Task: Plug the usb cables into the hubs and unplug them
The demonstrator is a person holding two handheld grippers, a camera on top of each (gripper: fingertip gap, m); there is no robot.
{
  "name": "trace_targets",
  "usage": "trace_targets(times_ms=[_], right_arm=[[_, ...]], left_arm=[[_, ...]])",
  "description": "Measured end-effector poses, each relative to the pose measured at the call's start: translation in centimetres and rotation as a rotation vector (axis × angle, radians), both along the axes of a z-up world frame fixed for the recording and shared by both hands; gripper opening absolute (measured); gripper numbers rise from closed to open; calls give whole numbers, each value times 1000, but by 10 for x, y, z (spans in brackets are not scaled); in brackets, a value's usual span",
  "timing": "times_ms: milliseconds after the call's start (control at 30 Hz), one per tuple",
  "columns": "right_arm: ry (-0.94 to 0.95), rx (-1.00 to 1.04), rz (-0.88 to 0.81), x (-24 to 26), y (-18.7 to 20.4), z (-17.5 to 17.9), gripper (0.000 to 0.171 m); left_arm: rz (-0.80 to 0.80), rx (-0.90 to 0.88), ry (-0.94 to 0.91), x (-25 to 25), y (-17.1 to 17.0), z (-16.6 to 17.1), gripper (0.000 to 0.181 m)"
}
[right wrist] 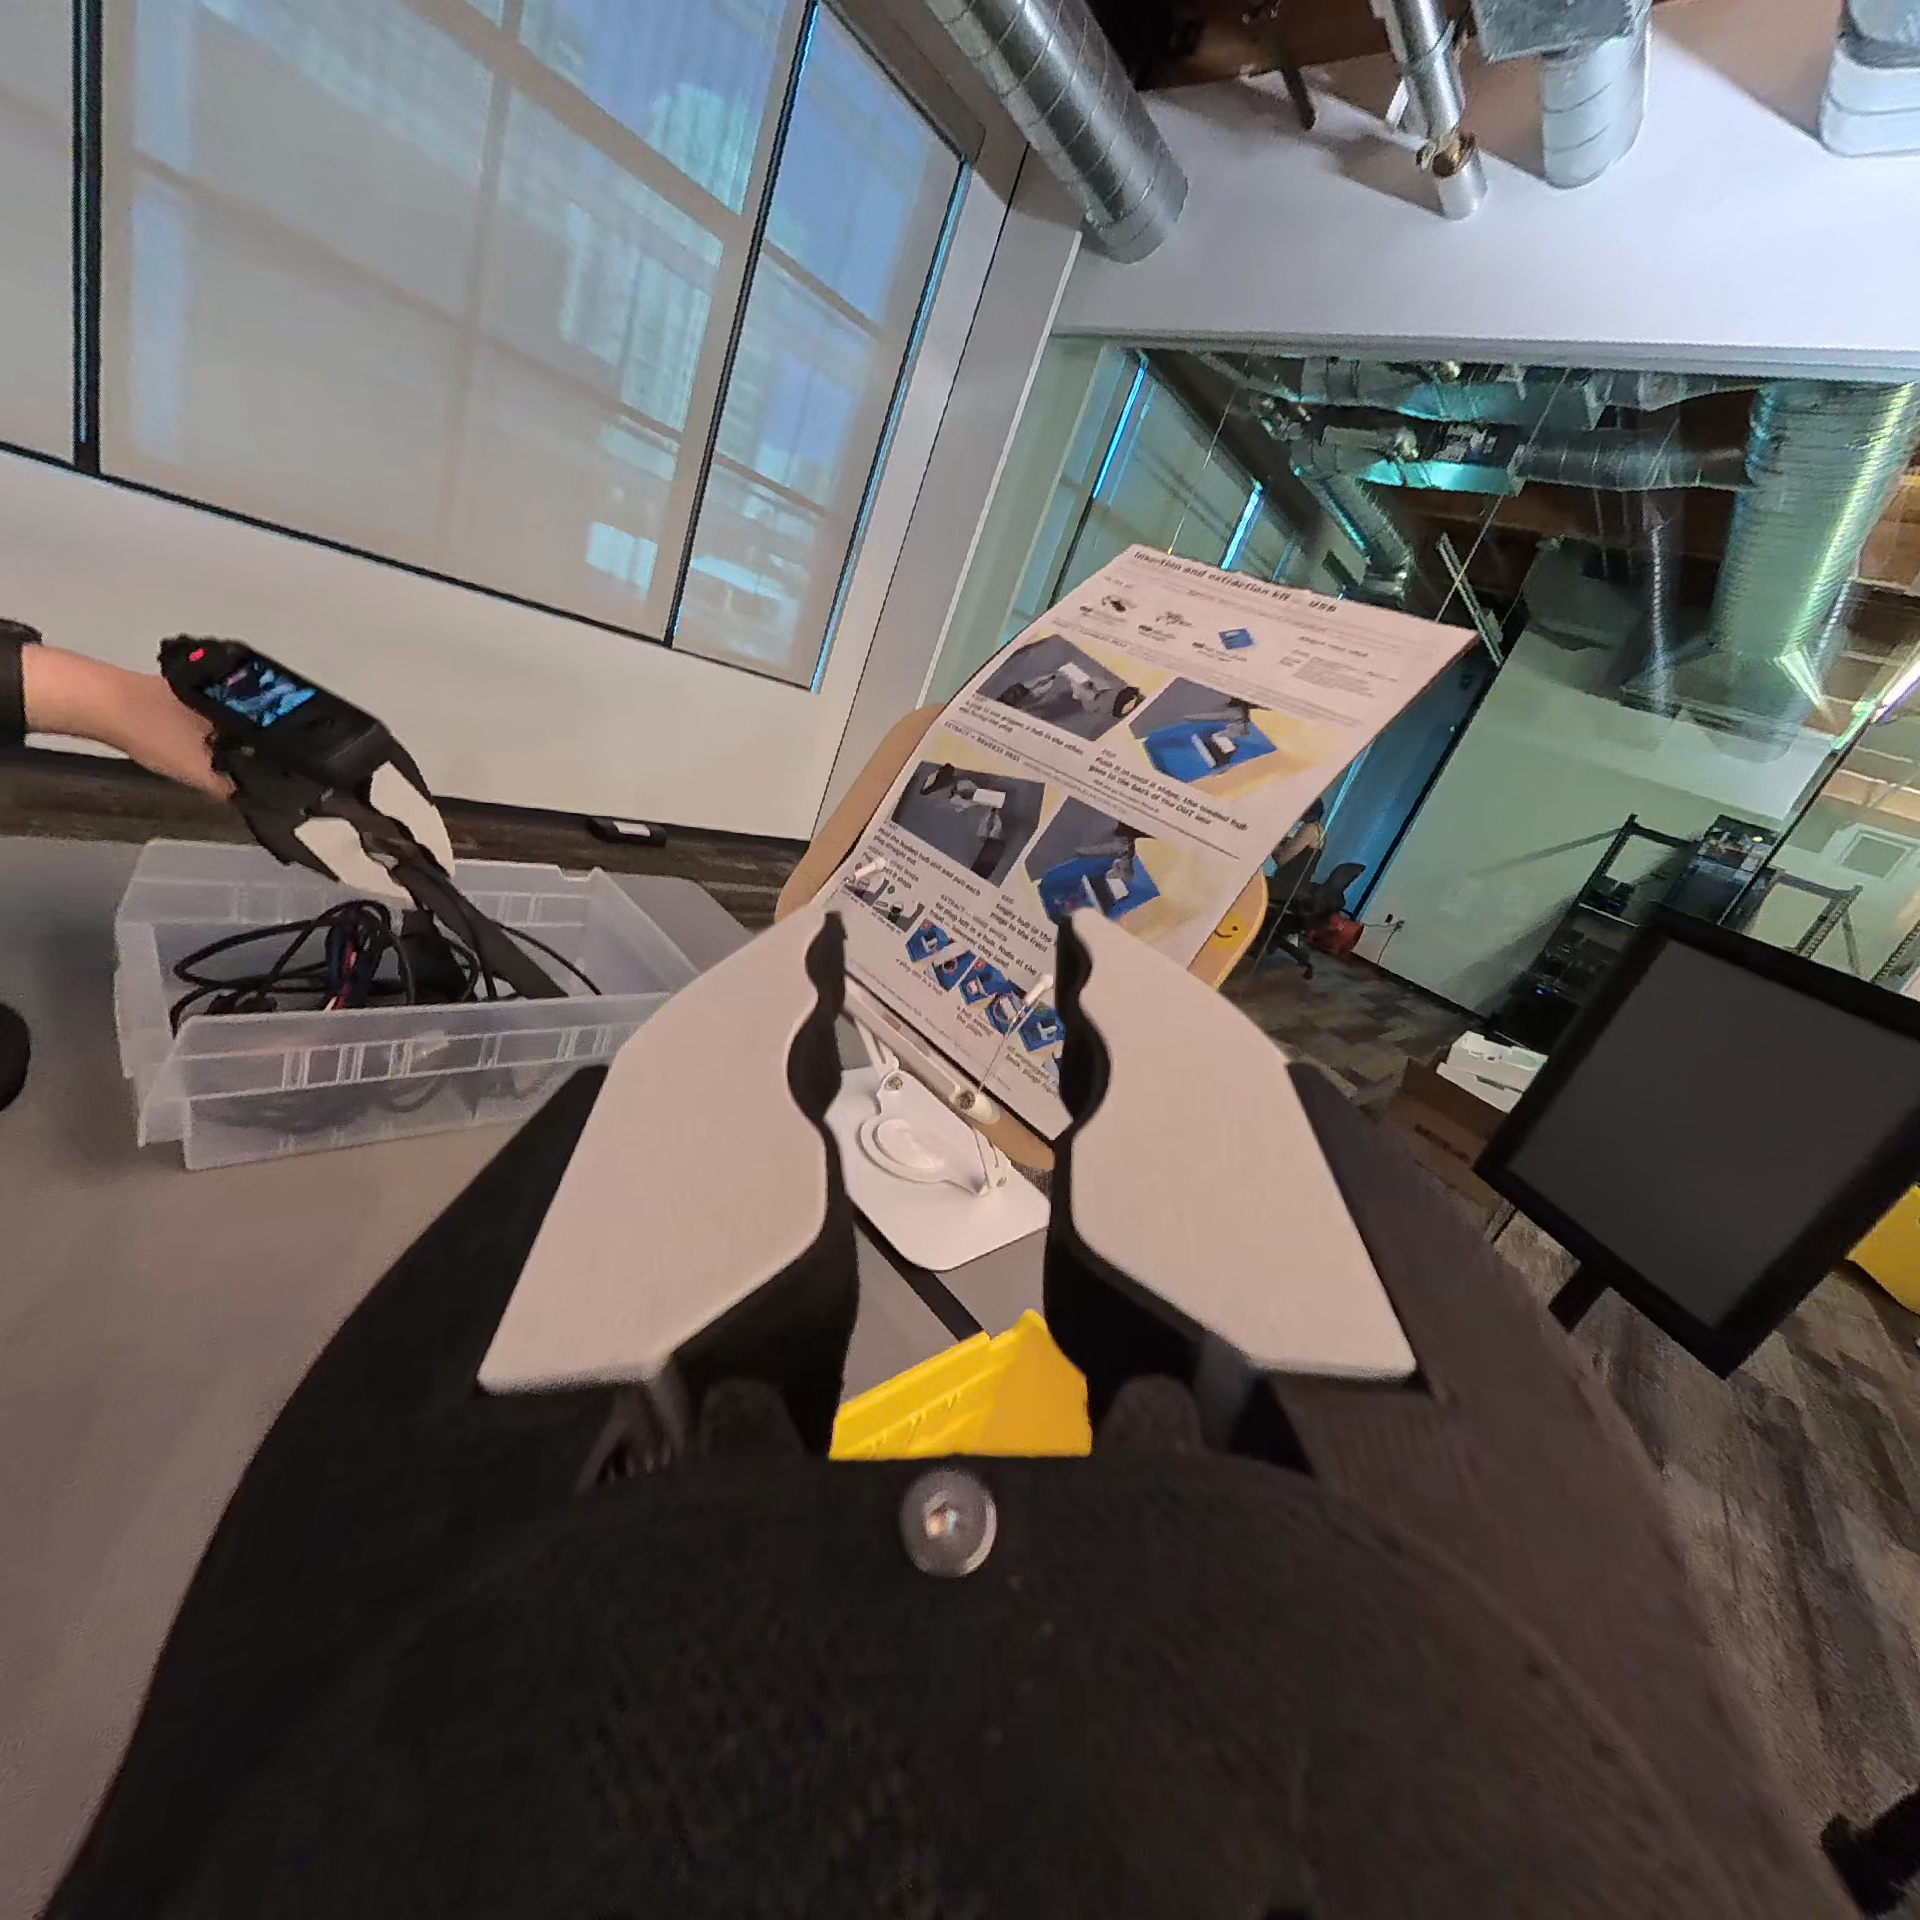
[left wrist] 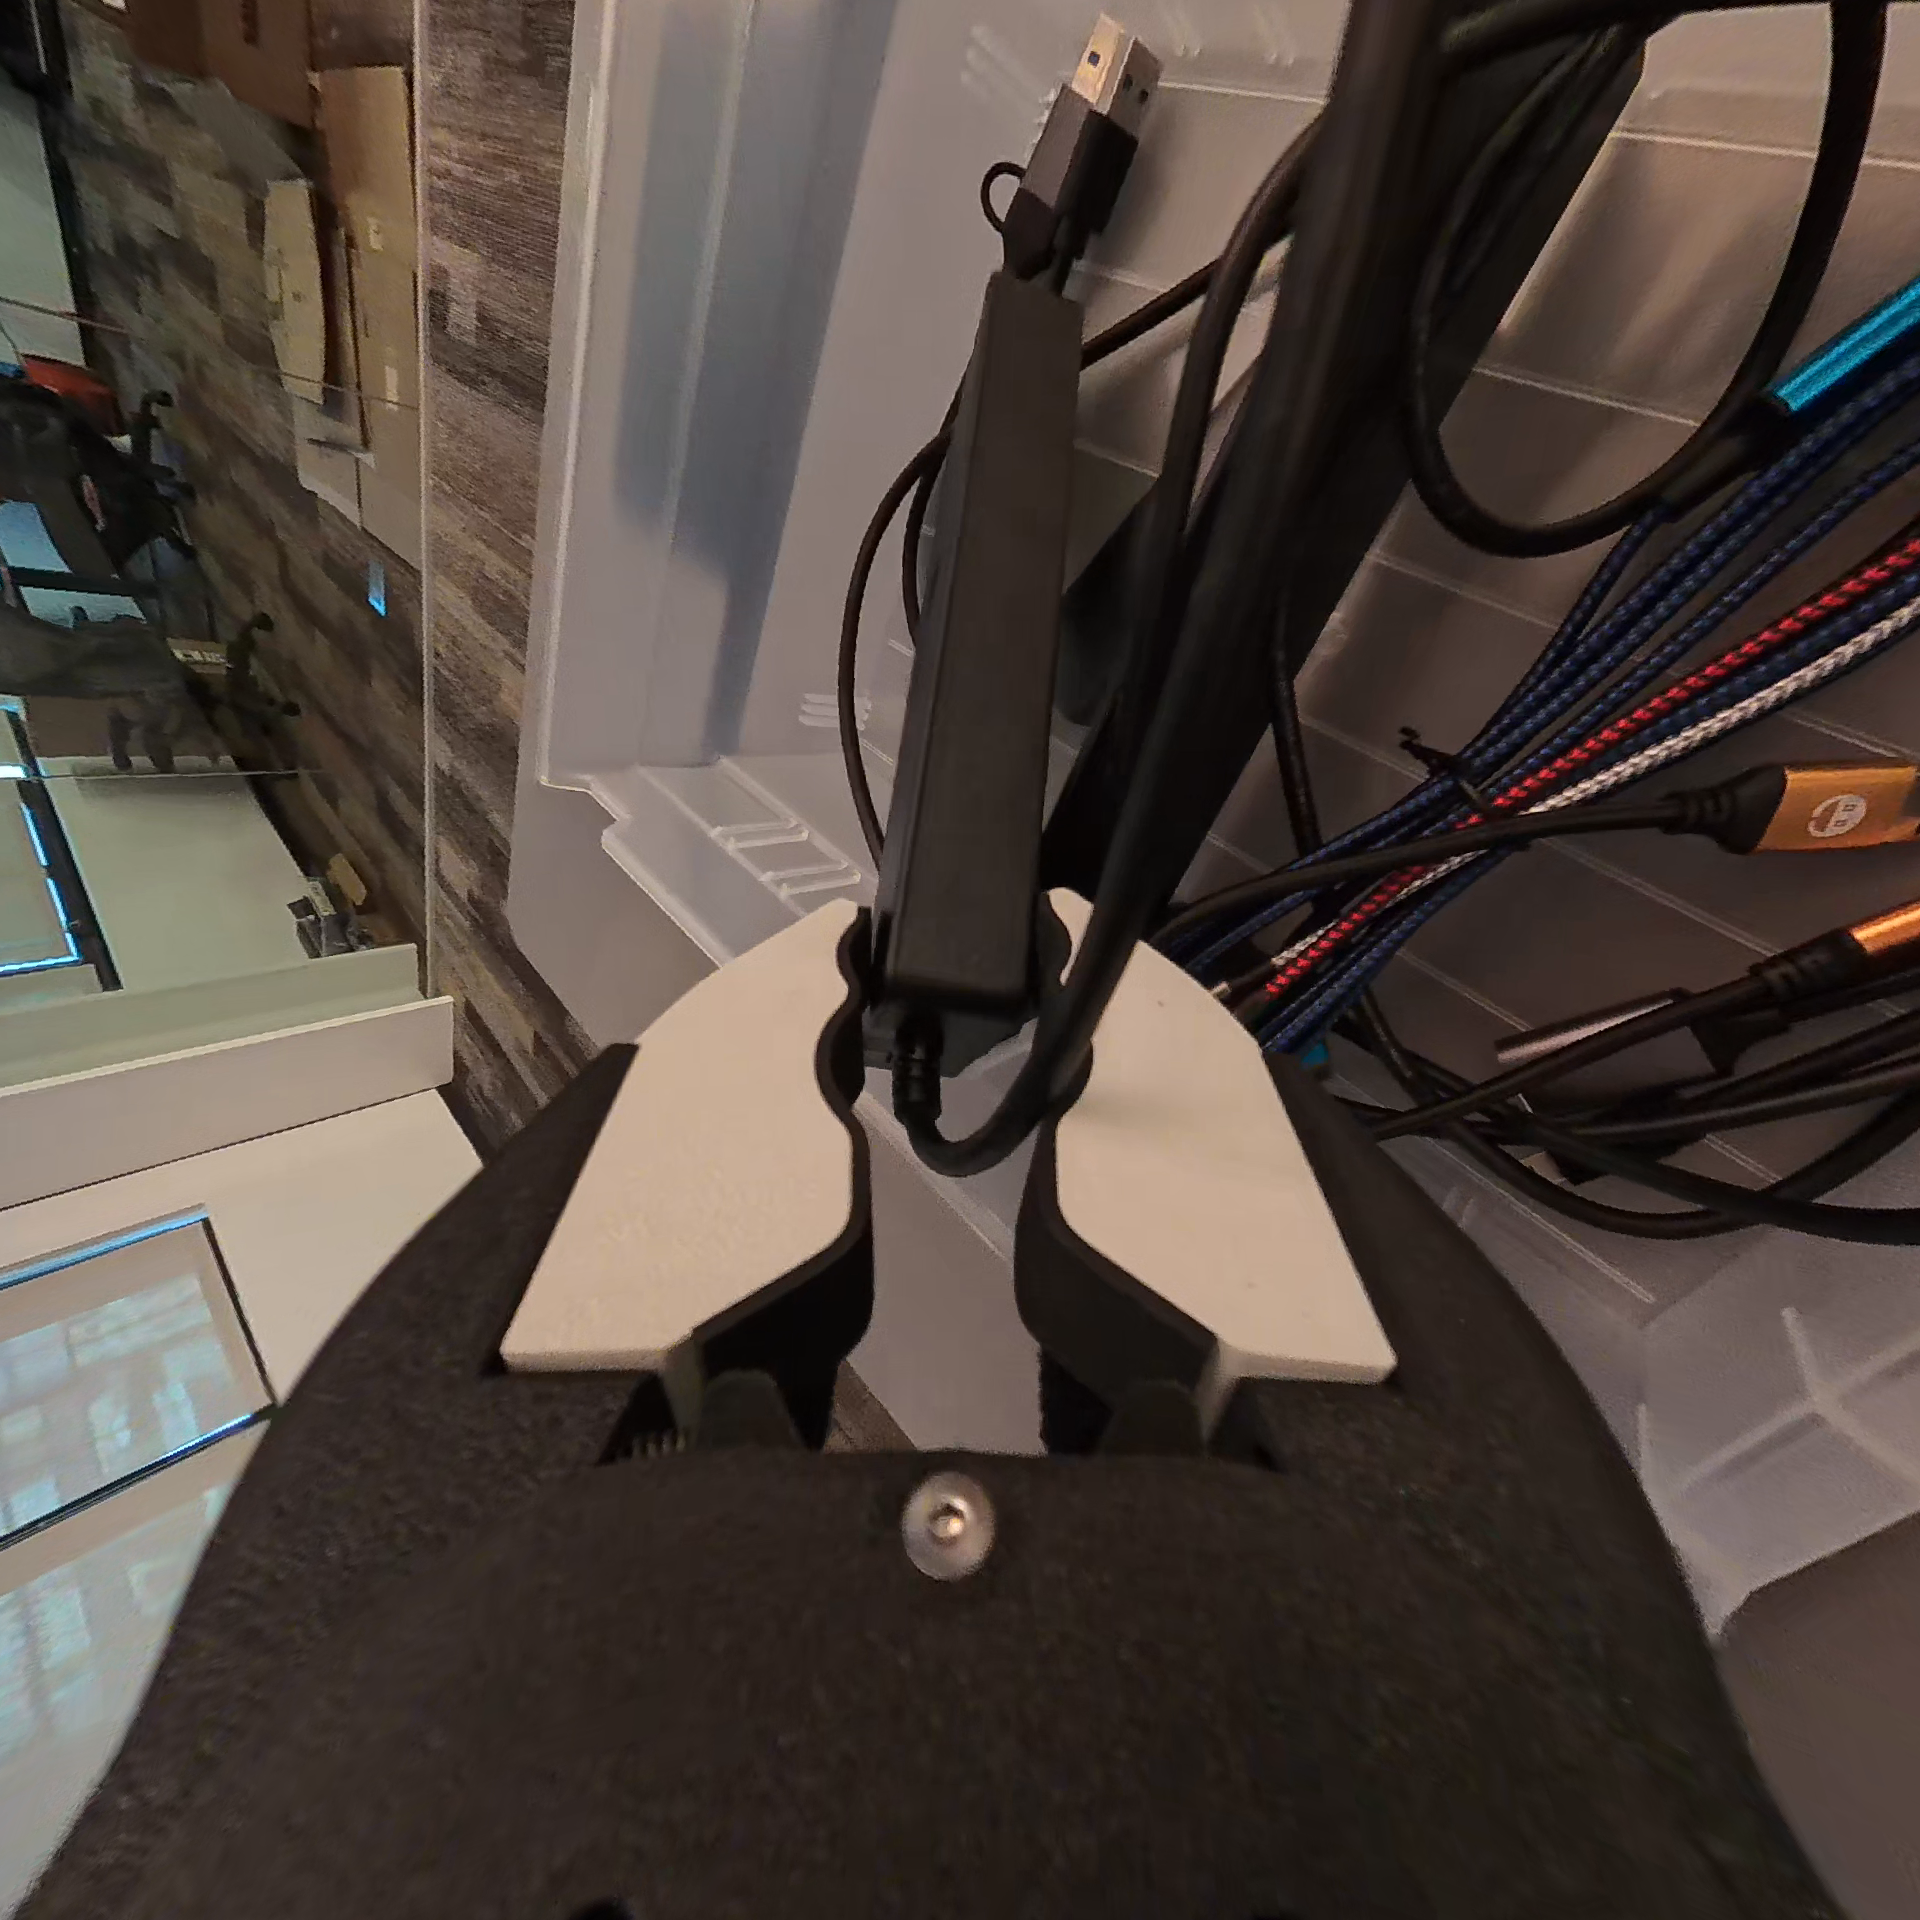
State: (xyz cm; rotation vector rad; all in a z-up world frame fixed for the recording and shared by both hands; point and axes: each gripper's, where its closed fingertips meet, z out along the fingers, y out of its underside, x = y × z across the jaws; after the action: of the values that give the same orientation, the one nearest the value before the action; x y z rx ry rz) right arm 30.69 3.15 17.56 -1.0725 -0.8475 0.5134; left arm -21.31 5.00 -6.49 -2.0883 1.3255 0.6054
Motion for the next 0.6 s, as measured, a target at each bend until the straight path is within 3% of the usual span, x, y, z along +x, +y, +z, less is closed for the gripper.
trace_targets(times_ms=[233, 600], right_arm=[[-76, -11, -12, -11, 6, -12, 39], [-97, -22, -18, -5, 6, -17, 38]], left_arm=[[98, 19, -80, 3, 6, 39, 27], [105, 59, 84, 17, 6, 117, 26]])
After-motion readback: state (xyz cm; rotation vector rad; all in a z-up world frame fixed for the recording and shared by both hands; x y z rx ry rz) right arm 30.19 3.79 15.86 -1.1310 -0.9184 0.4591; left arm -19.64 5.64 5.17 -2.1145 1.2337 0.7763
